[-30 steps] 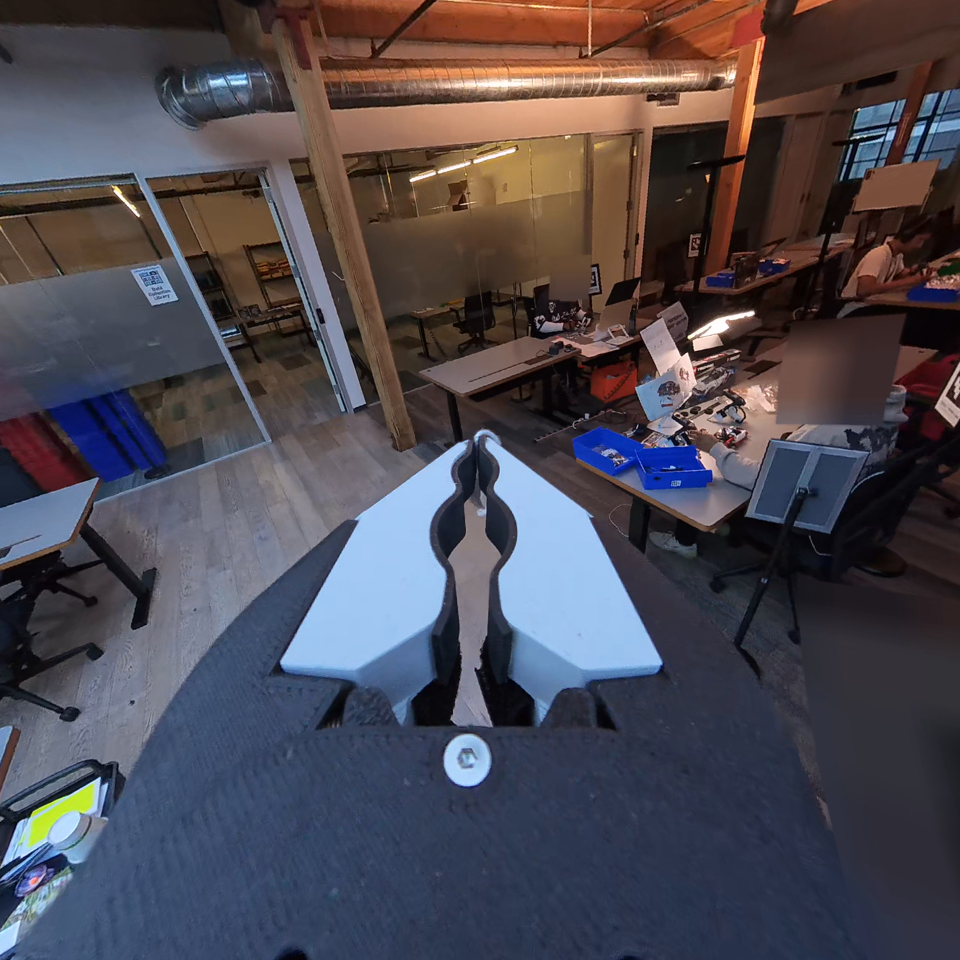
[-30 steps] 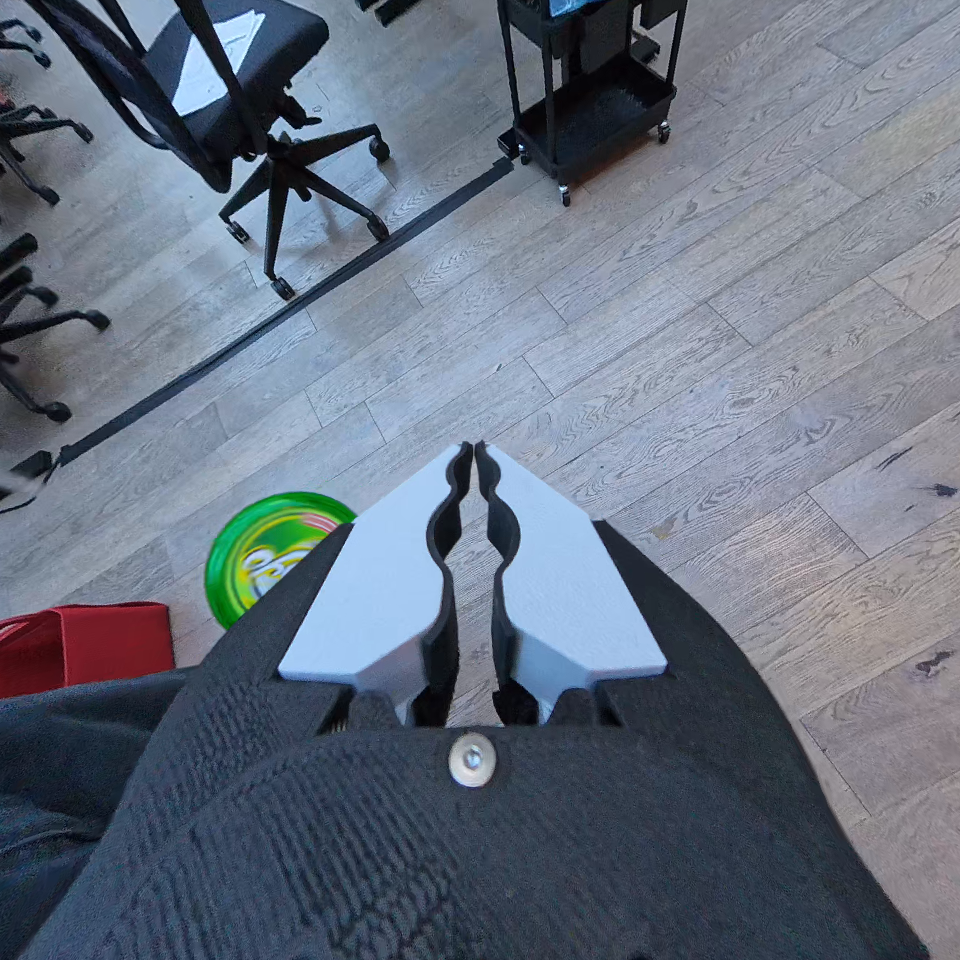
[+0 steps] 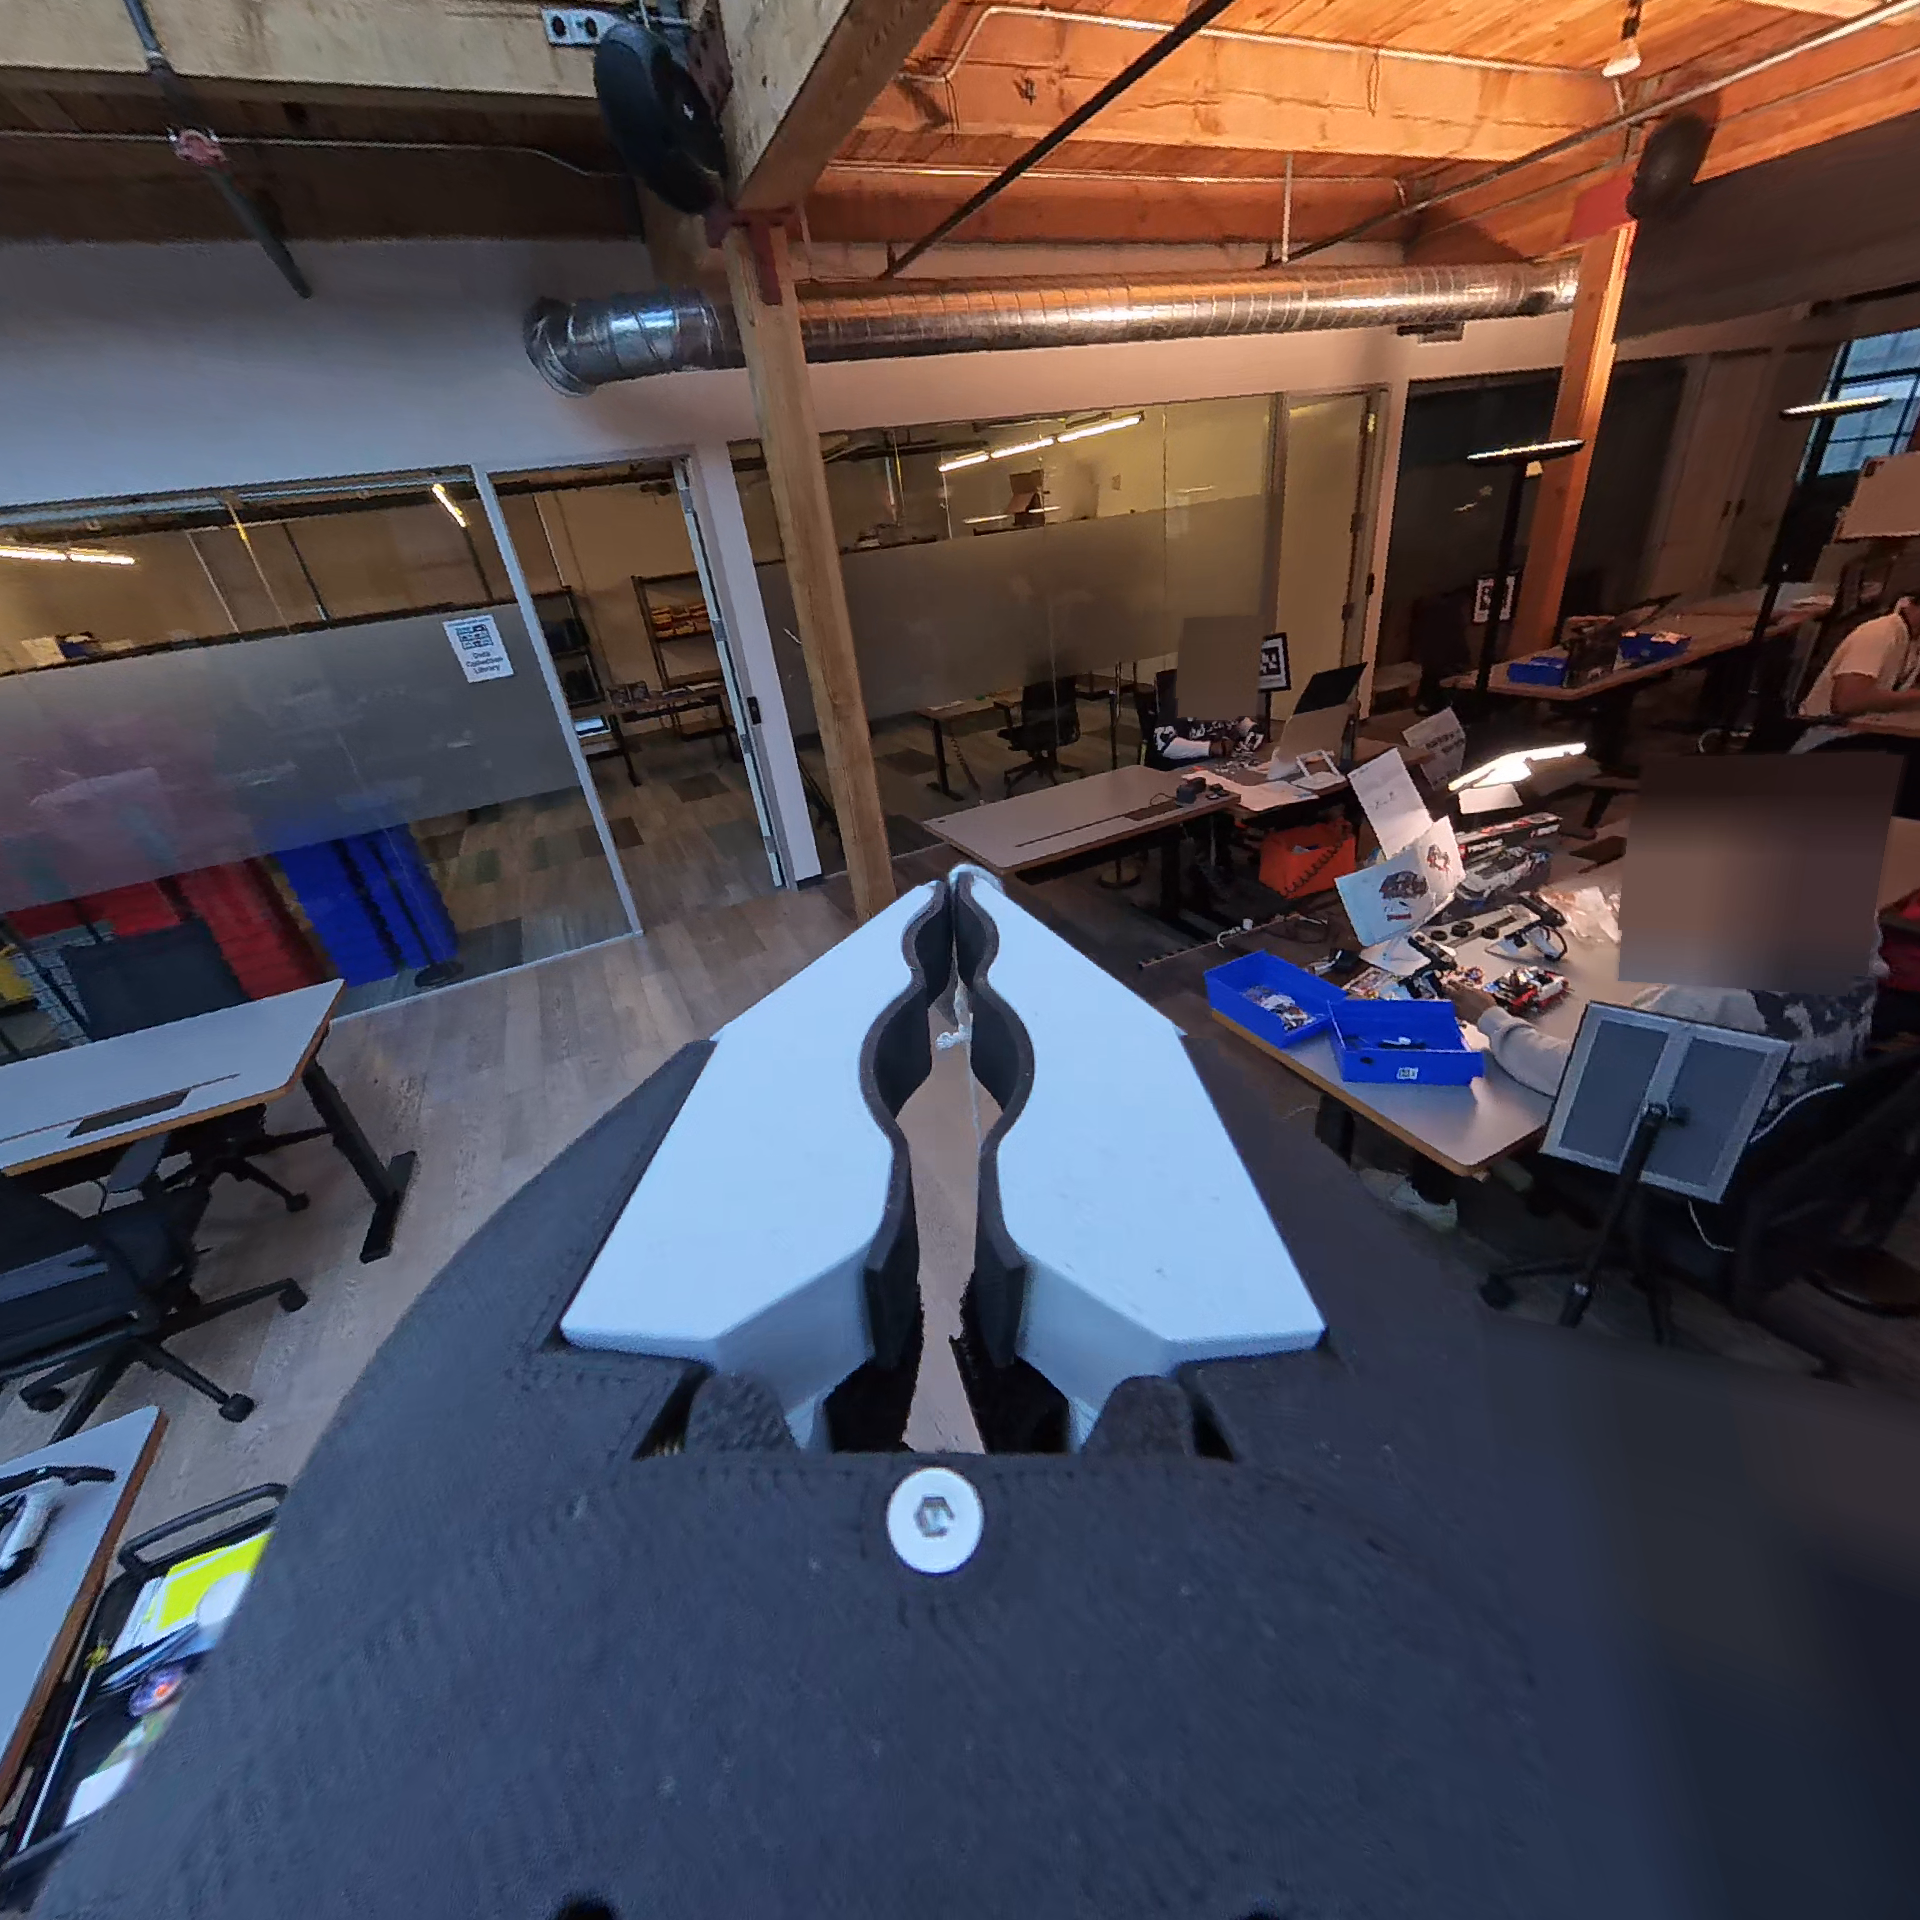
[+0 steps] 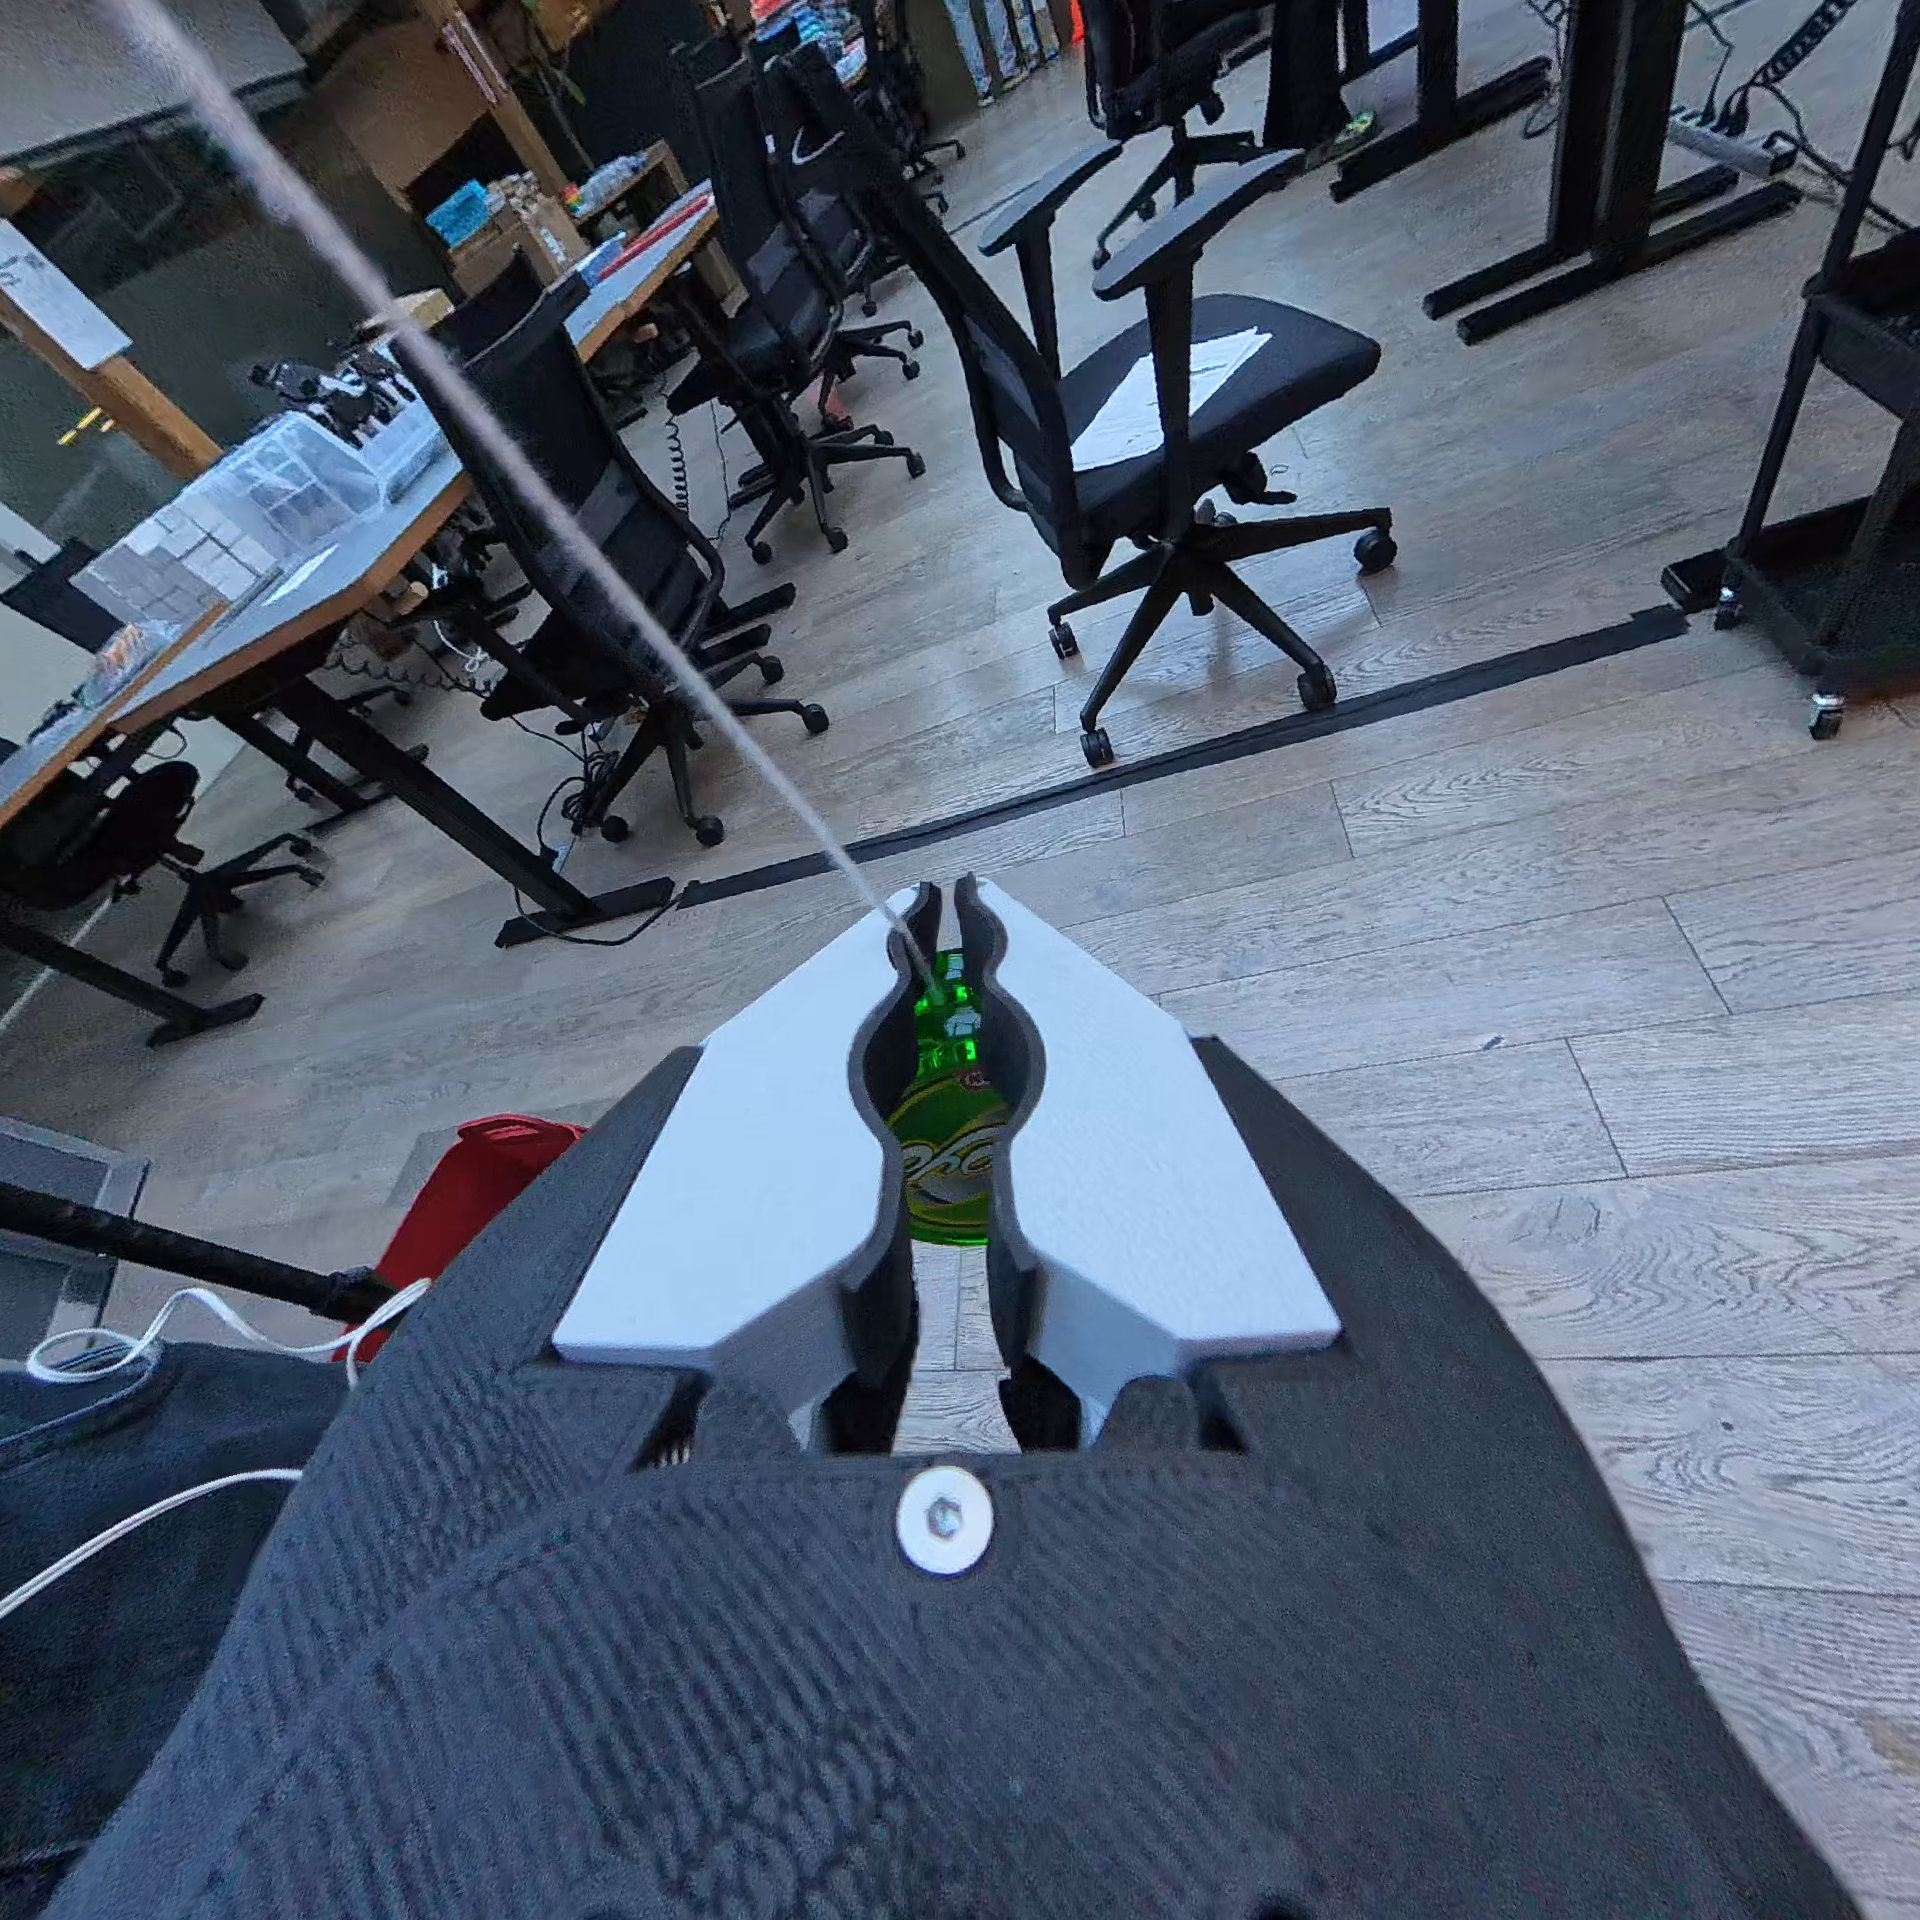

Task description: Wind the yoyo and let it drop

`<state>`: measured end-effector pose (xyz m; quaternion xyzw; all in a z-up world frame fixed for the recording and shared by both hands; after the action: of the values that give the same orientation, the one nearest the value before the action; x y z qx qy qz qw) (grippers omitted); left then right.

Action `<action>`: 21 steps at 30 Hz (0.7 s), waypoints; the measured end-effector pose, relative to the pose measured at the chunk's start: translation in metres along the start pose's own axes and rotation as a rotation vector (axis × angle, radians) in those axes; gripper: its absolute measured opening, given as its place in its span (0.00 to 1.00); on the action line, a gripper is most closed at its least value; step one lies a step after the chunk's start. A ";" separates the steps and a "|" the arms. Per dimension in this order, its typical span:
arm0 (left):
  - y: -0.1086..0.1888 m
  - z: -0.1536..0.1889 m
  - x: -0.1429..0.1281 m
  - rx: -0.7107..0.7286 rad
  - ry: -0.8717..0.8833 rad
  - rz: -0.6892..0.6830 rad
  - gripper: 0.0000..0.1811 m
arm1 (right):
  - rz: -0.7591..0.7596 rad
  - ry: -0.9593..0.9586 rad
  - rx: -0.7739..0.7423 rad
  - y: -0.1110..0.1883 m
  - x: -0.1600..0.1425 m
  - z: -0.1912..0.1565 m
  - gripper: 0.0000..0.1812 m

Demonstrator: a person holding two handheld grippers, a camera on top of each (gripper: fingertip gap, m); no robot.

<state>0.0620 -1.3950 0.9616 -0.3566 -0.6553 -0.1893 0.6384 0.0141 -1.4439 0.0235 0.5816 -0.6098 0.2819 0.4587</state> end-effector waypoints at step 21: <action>-0.063 0.021 -0.019 -0.012 -0.013 -0.054 0.00 | -0.005 -0.236 -0.624 0.096 -0.028 -0.023 0.61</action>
<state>0.0014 -1.4267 0.9540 -0.3439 -0.6675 -0.2083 0.6268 -0.0763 -1.3960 0.0267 0.4434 -0.7142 0.0111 0.5416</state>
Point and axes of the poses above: each gripper's, where its closed fingertips meet, y back along the fingers, x out of its top, z = x × y across the jaws, the point moved 6 cm from there along y, back along the fingers, and after that the axes turned 7 degrees about z, right-handed, at the moved point
